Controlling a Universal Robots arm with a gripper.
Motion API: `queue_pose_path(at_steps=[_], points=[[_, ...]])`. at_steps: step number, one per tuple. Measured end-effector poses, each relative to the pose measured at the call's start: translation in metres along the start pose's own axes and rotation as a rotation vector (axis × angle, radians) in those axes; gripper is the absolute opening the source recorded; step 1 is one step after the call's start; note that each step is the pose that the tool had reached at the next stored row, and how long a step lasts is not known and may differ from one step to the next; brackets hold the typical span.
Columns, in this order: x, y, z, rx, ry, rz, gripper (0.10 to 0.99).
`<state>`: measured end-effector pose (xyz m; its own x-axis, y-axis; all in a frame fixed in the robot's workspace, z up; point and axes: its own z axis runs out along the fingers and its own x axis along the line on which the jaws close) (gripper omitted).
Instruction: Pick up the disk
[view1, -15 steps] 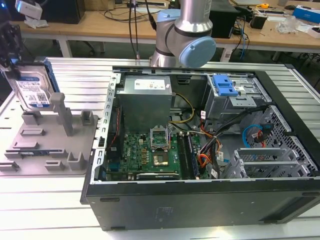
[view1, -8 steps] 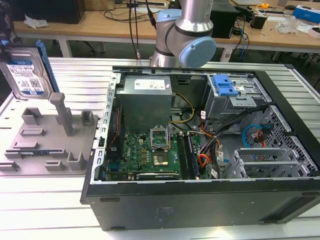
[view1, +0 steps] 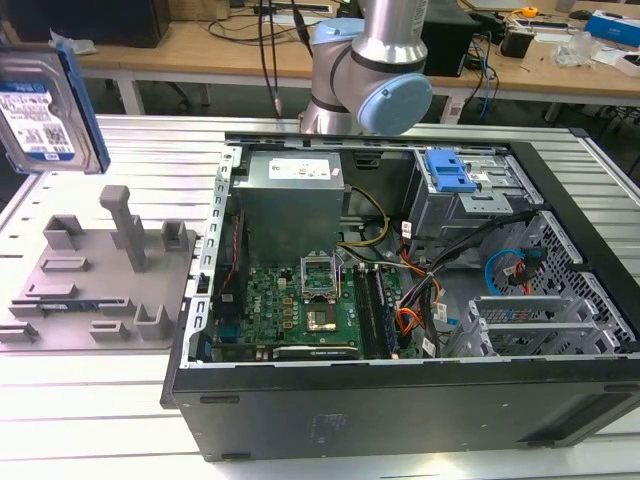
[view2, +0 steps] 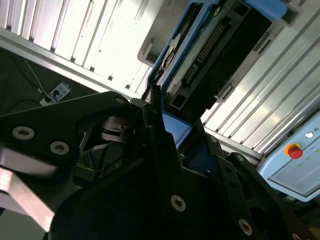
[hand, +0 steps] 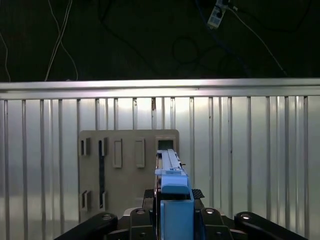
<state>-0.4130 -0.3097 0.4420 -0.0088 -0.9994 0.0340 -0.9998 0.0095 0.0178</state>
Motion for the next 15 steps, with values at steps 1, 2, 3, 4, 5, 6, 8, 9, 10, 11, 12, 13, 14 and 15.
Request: queue_pose_path(at_steps=[1, 2, 3, 4, 5, 6, 8, 9, 10, 11, 12, 13, 14, 15], points=[[0.0002, 0.0001, -0.0071, 0.000, 0.0000, 0.000, 0.365], [0.0004, 0.0002, -0.0116, 0.000, 0.0000, 0.000, 0.365], [0.0006, 0.0002, -0.0174, 0.000, 0.0000, 0.000, 0.365], [0.0007, 0.0003, -0.0220, 0.000, -0.0001, 0.000, 0.365], [0.0009, 0.0004, -0.0268, 0.000, 0.0000, 0.000, 0.365], [0.0013, 0.0005, -0.0370, 0.000, 0.0000, 0.000, 0.365], [0.0017, 0.0006, -0.0463, 0.000, -0.0005, -0.001, 0.365], [0.0018, 0.0007, -0.0491, 0.000, -0.0012, 0.000, 0.365], [0.0018, 0.0007, -0.0491, 0.000, -0.0013, 0.000, 0.365], [0.0018, 0.0007, -0.0491, 0.000, -0.0013, 0.000, 0.365], [0.0018, 0.0006, -0.0491, 0.000, -0.0013, -0.001, 0.365], [0.0018, 0.0007, -0.0492, 0.000, -0.0013, 0.000, 0.365], [0.0018, 0.0007, -0.0492, 0.000, -0.0013, -0.001, 0.365], [0.0018, 0.0007, -0.0492, 0.000, -0.0013, 0.000, 0.365]])
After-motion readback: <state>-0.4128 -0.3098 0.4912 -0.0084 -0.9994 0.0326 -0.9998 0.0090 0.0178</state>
